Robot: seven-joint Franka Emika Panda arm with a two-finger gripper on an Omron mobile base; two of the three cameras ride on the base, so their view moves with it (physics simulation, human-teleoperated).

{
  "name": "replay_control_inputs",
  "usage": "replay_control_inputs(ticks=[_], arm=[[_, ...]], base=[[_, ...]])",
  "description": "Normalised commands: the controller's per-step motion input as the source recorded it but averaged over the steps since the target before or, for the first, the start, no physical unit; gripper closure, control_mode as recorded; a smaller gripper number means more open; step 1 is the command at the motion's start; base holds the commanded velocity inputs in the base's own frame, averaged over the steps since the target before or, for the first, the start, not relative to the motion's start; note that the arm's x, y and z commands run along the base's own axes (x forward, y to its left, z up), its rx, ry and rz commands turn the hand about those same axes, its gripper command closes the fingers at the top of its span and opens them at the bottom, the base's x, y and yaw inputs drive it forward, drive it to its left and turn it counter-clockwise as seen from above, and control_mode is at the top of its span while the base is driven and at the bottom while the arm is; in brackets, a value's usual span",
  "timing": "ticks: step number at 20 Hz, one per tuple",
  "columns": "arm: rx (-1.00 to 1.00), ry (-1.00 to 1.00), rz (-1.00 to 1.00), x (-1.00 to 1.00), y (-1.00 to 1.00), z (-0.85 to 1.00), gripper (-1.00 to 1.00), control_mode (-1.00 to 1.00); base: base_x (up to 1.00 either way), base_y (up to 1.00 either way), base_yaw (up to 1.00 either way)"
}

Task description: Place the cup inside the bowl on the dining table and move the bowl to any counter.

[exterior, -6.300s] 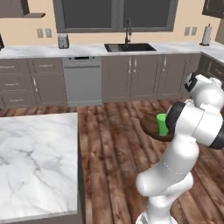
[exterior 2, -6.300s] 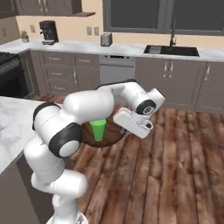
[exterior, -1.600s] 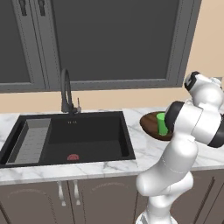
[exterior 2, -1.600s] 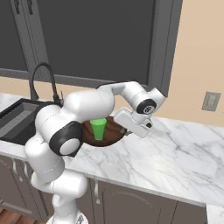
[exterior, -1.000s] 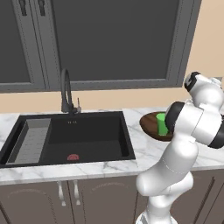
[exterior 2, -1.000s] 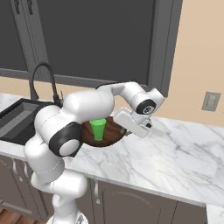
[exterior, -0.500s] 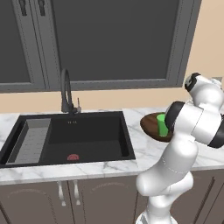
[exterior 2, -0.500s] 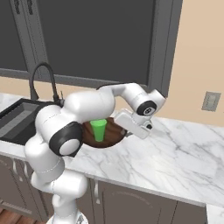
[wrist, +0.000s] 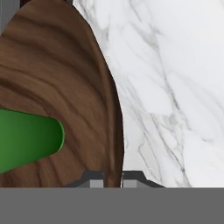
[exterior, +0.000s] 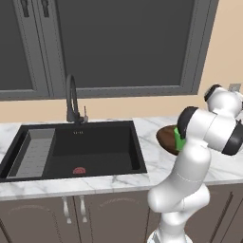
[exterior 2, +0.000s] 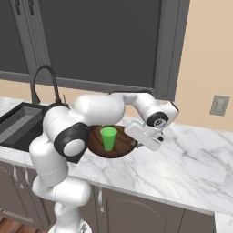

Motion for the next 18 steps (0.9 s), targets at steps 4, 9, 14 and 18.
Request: replay_control_inputs(ticks=[4,9,14,18], arm=[[0.00,-0.08,-0.04,0.00,-0.27,-0.39,1.00,-1.00],[0.00,-0.14,-0.01,0.00,-0.18,-0.13,1.00,-1.00],[0.00,-0.11,0.00,0.00,-0.15,0.00,1.00,-1.00],[-0.05,-0.01,0.00,0.00,-0.15,0.16,1.00,-1.00]], base=[[0.00,0.00,0.00],[0.00,0.00,0.00],[0.00,0.00,0.00],[0.00,0.00,0.00]])
